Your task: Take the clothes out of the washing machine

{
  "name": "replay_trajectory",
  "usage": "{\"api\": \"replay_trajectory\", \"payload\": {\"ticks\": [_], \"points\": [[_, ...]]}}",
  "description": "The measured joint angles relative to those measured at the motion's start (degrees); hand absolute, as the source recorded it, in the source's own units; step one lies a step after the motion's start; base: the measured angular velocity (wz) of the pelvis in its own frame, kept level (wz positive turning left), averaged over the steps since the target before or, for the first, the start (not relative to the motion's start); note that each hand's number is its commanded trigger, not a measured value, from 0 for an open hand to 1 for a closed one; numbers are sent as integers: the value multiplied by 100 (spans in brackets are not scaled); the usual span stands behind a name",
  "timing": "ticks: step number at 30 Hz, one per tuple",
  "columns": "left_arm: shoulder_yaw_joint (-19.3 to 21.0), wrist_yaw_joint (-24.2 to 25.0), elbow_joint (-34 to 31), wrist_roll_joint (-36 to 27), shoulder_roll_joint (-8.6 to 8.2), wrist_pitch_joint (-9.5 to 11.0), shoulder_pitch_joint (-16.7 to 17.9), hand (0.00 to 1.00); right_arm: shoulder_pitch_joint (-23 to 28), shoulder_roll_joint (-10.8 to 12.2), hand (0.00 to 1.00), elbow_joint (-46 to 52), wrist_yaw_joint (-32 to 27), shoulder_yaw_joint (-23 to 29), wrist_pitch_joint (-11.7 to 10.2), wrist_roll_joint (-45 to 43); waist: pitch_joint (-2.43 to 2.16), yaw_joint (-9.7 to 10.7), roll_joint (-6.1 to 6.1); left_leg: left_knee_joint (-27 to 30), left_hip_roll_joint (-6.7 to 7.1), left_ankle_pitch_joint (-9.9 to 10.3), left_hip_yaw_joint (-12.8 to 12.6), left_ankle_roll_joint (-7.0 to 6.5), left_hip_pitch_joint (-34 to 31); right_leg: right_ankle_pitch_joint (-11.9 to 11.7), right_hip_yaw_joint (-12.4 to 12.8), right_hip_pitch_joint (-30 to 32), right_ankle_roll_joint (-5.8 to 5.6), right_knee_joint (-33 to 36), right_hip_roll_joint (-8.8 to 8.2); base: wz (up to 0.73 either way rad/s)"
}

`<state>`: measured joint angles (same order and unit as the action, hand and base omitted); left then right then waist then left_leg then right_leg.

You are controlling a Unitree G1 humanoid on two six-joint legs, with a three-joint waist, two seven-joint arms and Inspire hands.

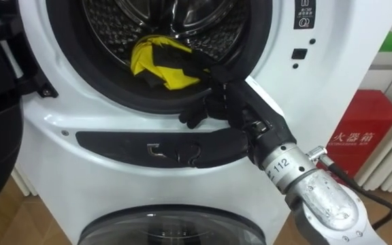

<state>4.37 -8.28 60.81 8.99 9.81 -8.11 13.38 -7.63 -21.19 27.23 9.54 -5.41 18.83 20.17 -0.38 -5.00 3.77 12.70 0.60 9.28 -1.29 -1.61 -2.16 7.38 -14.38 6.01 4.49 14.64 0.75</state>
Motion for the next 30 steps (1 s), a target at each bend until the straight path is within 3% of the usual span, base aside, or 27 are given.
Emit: {"api": "replay_trajectory", "payload": {"ticks": [8,13,16,30], "points": [[7,70,117,2,3,96,15,0,0,-14,0,4,343,100,7,32,2,14,16,-102,-1,-38,-6,56,80,51,25,-19,-40,20,5,0],[17,163,113,0,16,123,13,0,0,-136,0,26,508,169,10,246,0,16,74,-107,-19,-53,-6,79,85,79,24,-19,-42,19,22,0],[18,181,114,-48,48,170,0,0,0,-176,0,30,575,171,15,348,-12,16,138,-107,-32,-59,-7,93,88,97,23,-18,-37,16,38,-2],[-2,352,113,-48,91,218,-56,0,-34,-241,0,73,952,197,133,506,-10,17,218,-138,-59,-59,-27,132,196,155,24,-98,34,15,65,0]]}}
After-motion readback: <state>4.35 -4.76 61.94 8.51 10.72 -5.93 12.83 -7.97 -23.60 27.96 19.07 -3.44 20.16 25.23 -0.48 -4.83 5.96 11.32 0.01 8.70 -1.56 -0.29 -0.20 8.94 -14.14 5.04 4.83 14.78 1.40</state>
